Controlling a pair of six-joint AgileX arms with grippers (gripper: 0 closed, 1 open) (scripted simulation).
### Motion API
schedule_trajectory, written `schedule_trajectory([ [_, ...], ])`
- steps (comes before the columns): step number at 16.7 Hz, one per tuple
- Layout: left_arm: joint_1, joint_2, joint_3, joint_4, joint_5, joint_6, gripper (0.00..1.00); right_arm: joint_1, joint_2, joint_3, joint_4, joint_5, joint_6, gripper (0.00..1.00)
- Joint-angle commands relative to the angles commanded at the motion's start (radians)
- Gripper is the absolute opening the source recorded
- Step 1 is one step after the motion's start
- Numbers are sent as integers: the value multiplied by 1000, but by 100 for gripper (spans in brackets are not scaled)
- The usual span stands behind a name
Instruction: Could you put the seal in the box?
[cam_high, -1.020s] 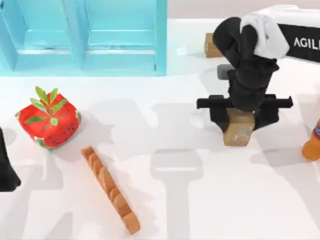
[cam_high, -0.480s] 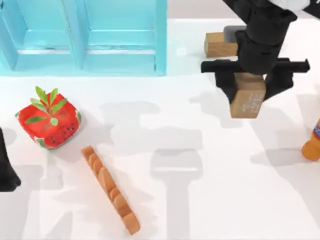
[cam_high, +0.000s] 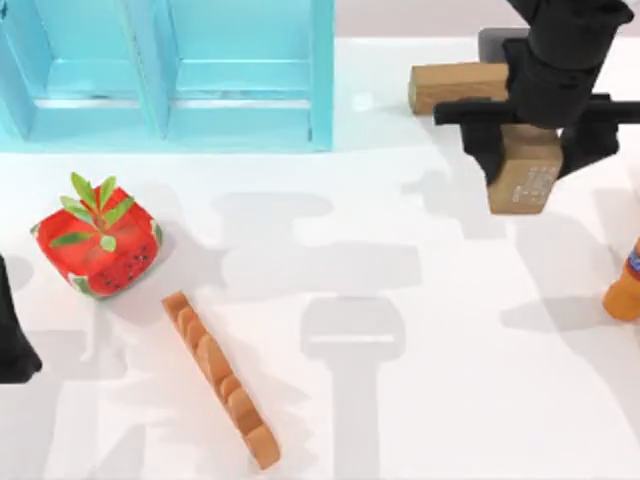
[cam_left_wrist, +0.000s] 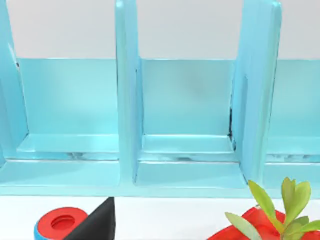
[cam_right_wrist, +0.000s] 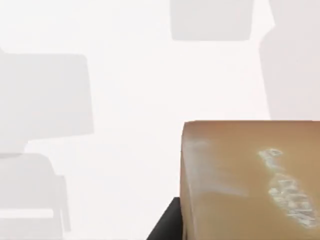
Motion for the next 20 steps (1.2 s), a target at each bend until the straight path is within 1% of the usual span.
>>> schedule_trajectory([
  [3,0,0,0,0,0,0,100,-155,-59,-25,17,30,-155,0],
  [6,0,0,0,0,0,0,100,-391,-134,-90,18,45,-392,0],
  [9,0,0,0,0,0,0,100,-617,-193,-159,-13,32,-621,0],
  [11,0,0,0,0,0,0,100,-721,-233,-207,-33,11,-727,0],
  [14,0,0,0,0,0,0,100,-804,-273,-259,-51,-18,-811,0],
  [20,0,0,0,0,0,0,100,-807,-273,-264,-48,-19,-817,0],
])
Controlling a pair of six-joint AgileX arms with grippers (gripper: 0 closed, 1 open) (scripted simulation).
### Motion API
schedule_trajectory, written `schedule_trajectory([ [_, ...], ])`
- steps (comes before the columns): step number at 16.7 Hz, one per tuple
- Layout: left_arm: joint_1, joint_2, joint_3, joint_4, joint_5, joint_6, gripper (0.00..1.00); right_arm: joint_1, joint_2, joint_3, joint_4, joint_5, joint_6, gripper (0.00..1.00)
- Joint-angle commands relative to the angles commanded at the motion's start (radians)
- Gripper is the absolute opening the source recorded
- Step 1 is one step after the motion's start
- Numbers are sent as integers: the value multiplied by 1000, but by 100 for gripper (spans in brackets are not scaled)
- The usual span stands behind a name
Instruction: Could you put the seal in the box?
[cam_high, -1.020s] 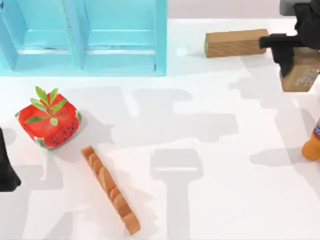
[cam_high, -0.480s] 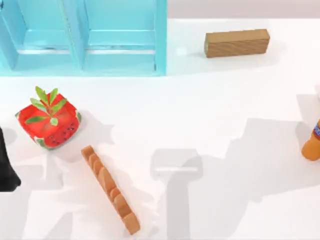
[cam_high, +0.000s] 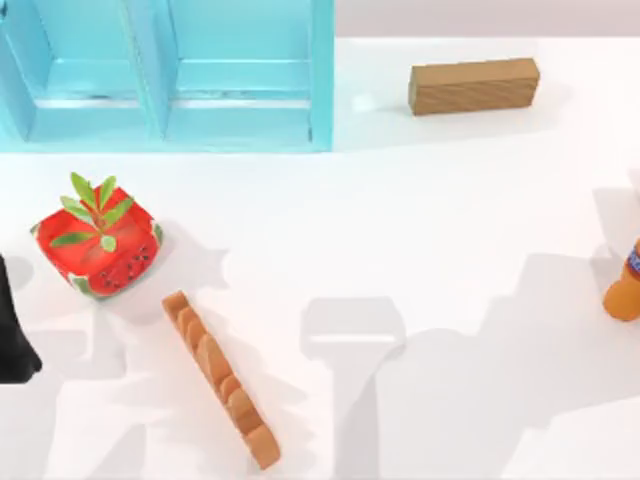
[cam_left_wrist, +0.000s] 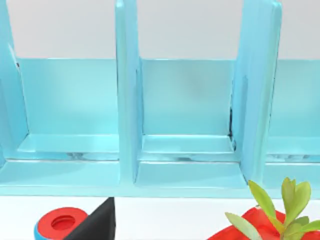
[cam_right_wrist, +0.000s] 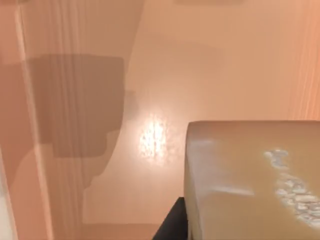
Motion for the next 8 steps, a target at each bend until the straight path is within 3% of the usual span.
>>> schedule_trajectory([
  [8,0,0,0,0,0,0,100,-1,5,-237,243,-2,2,0],
])
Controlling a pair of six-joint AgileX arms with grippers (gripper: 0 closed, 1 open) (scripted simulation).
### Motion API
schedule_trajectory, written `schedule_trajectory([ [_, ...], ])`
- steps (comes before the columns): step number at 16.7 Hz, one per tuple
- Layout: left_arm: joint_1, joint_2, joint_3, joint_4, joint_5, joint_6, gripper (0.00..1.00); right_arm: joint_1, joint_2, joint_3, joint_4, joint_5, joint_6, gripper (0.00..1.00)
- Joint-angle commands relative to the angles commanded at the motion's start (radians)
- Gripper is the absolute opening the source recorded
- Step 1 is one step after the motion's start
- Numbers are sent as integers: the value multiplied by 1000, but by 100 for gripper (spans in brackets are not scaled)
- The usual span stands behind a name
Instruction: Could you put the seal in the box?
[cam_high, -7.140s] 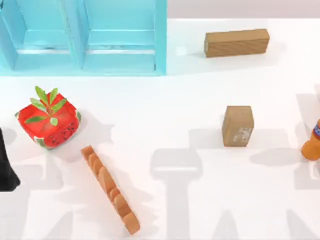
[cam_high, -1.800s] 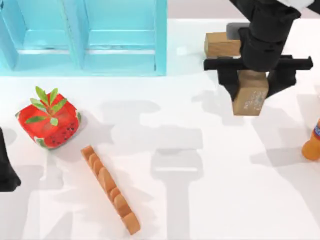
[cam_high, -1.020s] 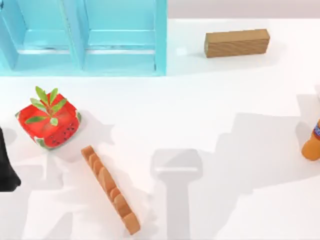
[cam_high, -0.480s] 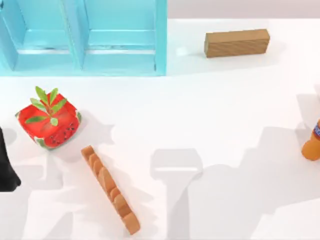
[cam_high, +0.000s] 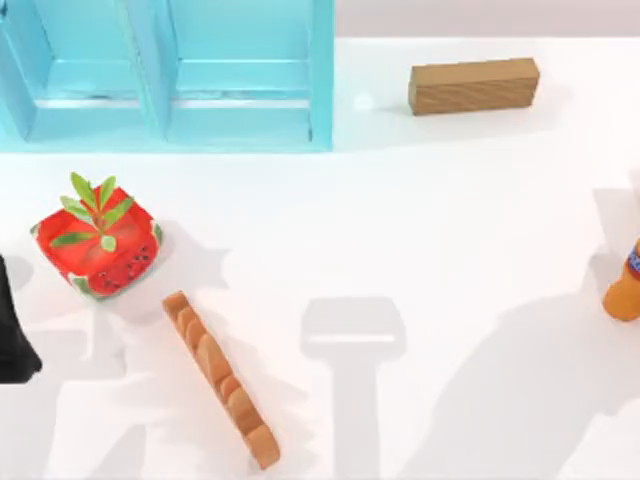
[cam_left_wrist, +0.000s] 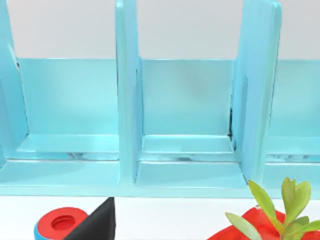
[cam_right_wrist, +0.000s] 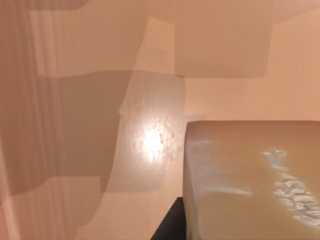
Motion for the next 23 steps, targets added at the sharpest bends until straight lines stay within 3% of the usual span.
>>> schedule_trajectory([
  [4,0,0,0,0,0,0,100,0,1,-7,7,0,0,0],
  [17,0,0,0,0,0,0,100,0,1,-7,7,0,0,98],
  [23,0,0,0,0,0,0,100,0,1,-7,7,0,0,100],
])
